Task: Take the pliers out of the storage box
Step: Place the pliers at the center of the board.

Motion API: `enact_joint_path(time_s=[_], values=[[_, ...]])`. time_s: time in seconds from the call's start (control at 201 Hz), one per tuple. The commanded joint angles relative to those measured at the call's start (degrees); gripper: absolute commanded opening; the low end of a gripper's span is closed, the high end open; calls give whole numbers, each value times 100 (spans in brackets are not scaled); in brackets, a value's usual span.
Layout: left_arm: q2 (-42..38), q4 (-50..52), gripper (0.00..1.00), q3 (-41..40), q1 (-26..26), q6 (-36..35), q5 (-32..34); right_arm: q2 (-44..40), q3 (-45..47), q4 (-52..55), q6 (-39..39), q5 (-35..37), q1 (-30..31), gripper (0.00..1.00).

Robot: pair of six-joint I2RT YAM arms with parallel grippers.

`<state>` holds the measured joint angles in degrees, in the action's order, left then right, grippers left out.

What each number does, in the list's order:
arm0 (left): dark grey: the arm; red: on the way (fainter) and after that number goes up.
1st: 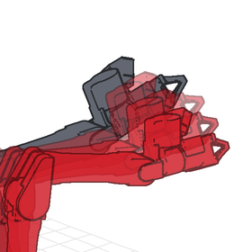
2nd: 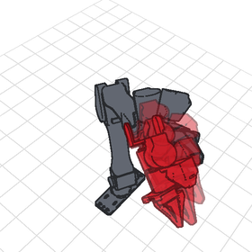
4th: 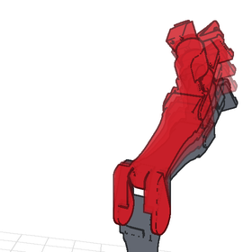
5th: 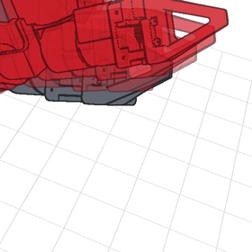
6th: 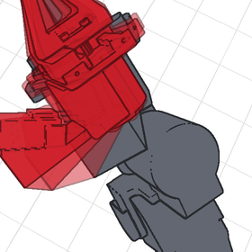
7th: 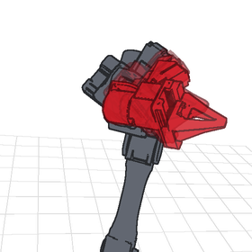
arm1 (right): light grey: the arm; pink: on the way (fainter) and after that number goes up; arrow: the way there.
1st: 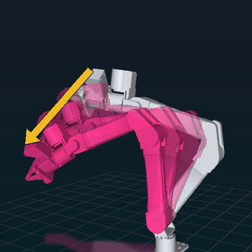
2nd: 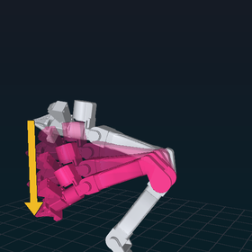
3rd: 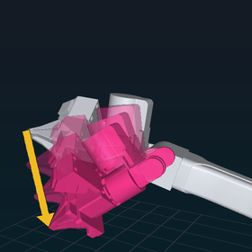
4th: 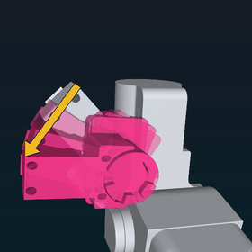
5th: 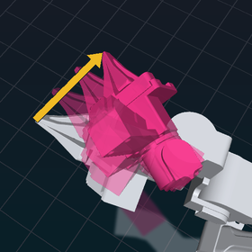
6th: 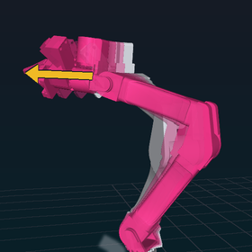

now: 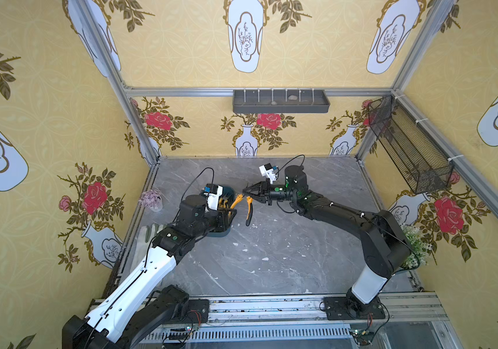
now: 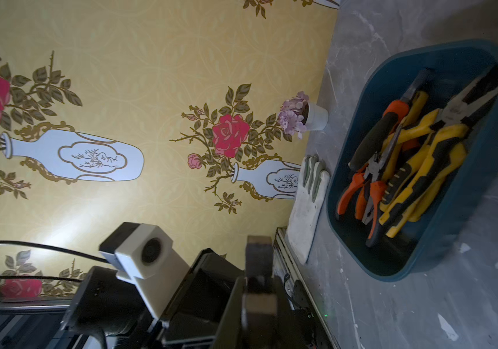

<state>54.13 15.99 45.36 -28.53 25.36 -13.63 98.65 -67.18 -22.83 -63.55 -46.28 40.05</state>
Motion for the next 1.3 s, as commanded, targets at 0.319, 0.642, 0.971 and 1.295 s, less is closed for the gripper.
enact_joint_path(time_s=[0.319, 0.642, 0.971, 1.295], values=[[793, 1161, 70, 929, -57, -728, -251, -321, -806, 2842, 1825, 839, 9, 0], [1770, 2034, 55, 1411, -643, -1103, 919, -330, -1112, 3267, 1983, 1026, 31, 0], [2120, 2128, 39, 1561, -680, -963, 1452, -321, -1118, 3313, 2009, 1020, 70, 0], [2278, 2127, 35, 1667, -706, -963, 1181, -14, -1257, 3215, 1919, 953, 206, 0]])
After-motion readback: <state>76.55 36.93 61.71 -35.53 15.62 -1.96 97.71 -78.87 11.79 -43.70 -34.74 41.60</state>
